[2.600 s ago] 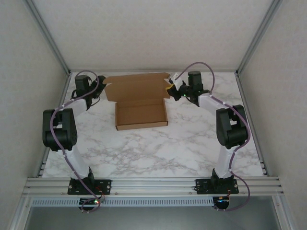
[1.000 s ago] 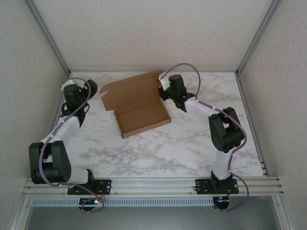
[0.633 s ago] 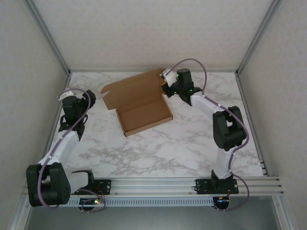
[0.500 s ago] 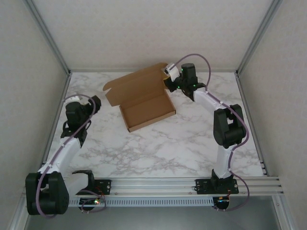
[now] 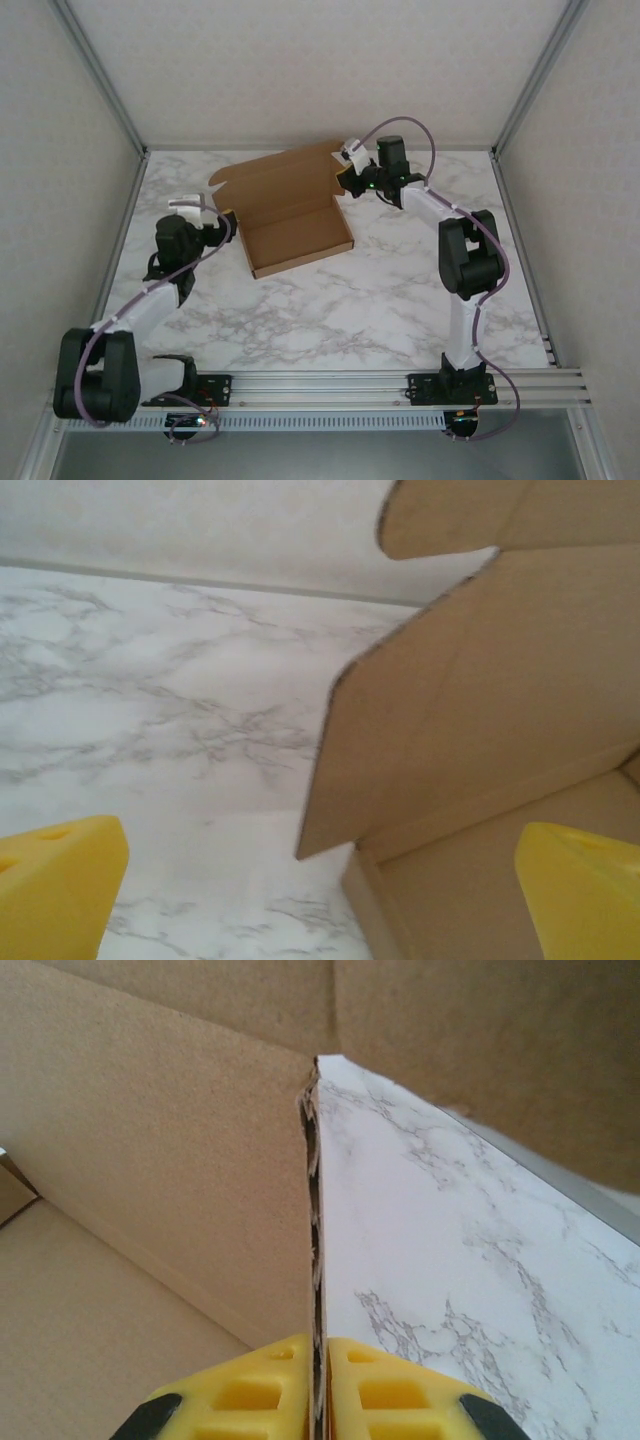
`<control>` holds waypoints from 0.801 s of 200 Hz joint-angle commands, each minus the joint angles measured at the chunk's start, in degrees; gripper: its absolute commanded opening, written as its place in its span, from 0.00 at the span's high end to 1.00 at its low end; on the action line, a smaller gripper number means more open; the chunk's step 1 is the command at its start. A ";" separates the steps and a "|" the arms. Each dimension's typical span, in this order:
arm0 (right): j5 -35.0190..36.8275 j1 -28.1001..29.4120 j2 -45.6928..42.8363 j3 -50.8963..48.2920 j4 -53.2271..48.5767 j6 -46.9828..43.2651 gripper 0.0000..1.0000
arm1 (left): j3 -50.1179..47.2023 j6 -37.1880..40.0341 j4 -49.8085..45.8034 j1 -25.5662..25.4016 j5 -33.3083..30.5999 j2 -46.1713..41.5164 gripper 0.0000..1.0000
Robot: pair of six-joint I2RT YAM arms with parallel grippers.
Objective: Fold the paper box
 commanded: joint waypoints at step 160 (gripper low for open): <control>2.27 0.82 -2.21 -1.58 1.44 4.11 0.92 | 11.05 4.65 1.58 -0.85 3.66 12.96 1.00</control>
